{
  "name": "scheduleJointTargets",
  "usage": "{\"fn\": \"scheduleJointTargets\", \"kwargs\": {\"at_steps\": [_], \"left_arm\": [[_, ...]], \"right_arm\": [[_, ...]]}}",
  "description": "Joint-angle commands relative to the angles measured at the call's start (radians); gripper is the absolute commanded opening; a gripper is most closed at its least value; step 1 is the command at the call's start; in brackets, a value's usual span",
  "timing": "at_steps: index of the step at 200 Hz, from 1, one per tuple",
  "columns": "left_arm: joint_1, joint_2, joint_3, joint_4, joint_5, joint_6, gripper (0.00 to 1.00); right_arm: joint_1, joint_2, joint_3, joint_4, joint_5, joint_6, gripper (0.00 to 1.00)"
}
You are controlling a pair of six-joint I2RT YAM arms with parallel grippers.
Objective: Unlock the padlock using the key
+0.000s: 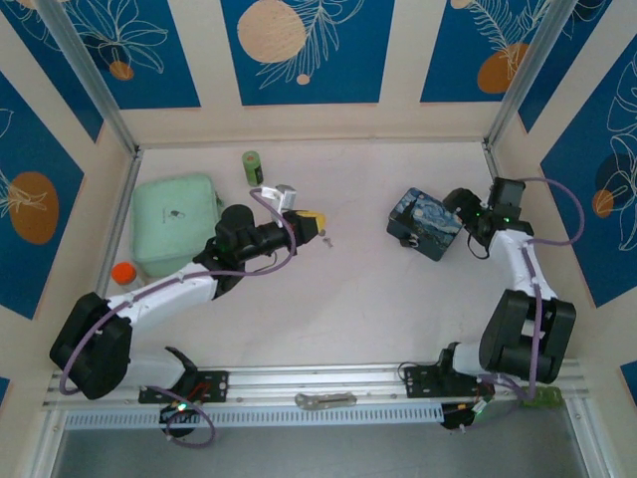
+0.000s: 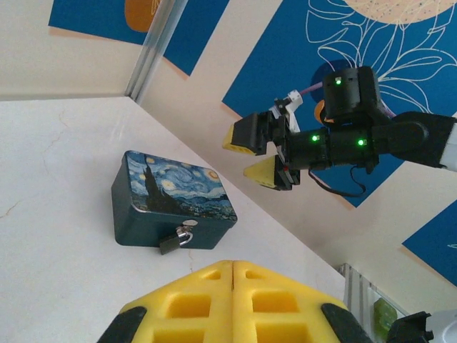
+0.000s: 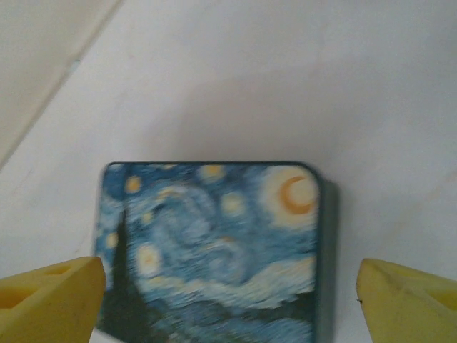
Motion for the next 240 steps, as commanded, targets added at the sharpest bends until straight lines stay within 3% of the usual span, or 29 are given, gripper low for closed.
{"fn": "scheduleJointTargets", "kwargs": {"at_steps": [1,19,48,65,96,176,208,240], "left_arm": [[0.014,-0.008,-0.012,0.013,0.006,0.028,0.0],[0.017,-0.007,-0.015,0.015,-0.006,0.019,0.0],[0.023,-0.02,-0.038,0.04,-0.021,-0.002,0.0],[0.024,-0.037,-0.056,0.043,-0.034,-0.006,0.0],[0.026,-0.064,-0.082,0.049,-0.054,-0.007,0.0],[0.026,-0.091,-0.122,0.072,-0.065,-0.027,0.0],[0.026,-0.086,-0.118,0.067,-0.066,-0.026,0.0],[0.026,-0.065,-0.107,0.073,-0.067,-0.031,0.0]], "right_arm": [[-0.012,0.101,0.042,-0.016,-0.09,-0.087,0.95],[0.005,0.182,0.089,-0.023,-0.143,-0.112,0.97],[0.053,0.286,0.165,-0.055,-0.124,-0.166,0.97],[0.094,0.326,0.208,-0.082,-0.113,-0.222,0.92],[0.208,0.401,0.283,-0.124,-0.105,-0.332,0.85],[0.539,0.634,0.562,-0.273,-0.037,-0.53,0.8],[0.572,0.6,0.624,-0.274,-0.037,-0.497,0.83],[0.575,0.458,0.604,-0.251,-0.026,-0.475,0.88]]}}
